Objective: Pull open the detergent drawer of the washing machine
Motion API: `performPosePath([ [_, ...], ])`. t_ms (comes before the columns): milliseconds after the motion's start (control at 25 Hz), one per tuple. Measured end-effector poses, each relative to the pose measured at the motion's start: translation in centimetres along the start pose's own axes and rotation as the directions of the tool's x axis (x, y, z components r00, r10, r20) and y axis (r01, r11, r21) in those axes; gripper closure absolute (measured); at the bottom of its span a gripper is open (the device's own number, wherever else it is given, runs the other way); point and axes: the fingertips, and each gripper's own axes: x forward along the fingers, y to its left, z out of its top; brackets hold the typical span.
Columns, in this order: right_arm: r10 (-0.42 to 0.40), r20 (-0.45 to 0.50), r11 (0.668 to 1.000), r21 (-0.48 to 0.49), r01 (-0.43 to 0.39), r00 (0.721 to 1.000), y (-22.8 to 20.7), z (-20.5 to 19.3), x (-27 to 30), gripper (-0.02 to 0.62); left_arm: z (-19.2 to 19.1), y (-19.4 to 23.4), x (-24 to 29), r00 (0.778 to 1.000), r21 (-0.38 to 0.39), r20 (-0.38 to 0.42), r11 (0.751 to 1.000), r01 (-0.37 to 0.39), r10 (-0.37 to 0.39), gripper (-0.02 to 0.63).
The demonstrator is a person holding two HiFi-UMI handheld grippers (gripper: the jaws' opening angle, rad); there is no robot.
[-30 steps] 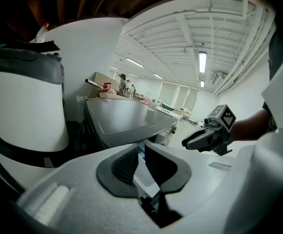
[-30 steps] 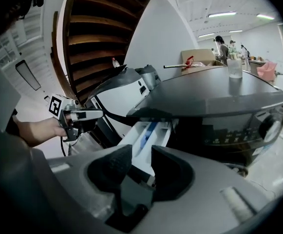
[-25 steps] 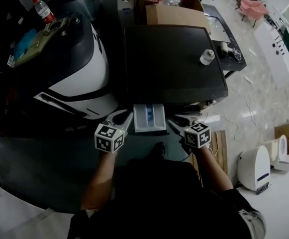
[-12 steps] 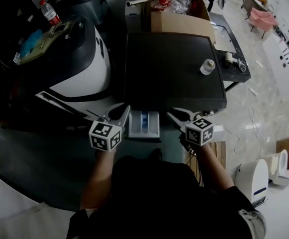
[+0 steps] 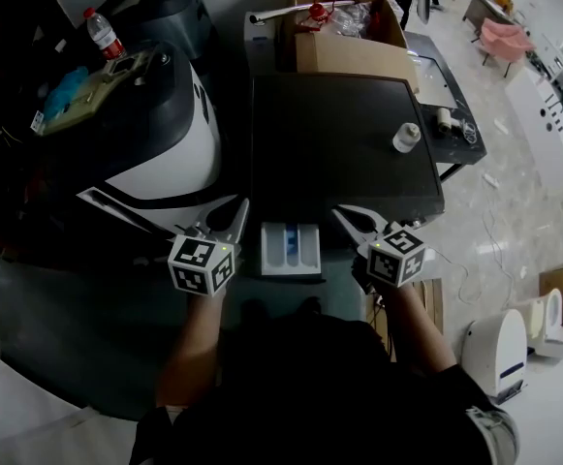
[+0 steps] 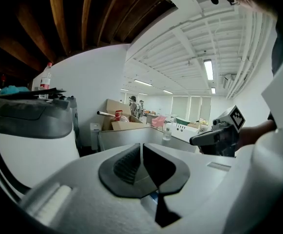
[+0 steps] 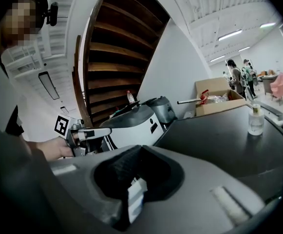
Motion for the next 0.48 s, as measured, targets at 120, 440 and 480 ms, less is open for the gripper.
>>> performPosePath([
  [120,-0.041,0.046,0.999,-0.025,0.042,0.998,0.5,1.2,-0.3,0.592,0.5,0.2,-0.8,1.000,0.011,0.012,1.000,0.012,-0.012,0.581],
  [440,-0.080,0.110,0.986,-0.134,0.095,0.991,2.7,2.6,-0.5,0.594,2.2,2.5,-2.6,0.996,0.029,0.080,0.999,-0.039,0.036,0.595],
  [480,-0.083,0.119,0.986,-0.138,0.099,0.989,2.8,2.8,-0.5,0.594,2.3,2.6,-2.7,0.995,0.030,0.089,0.999,-0.041,0.039,0.595],
])
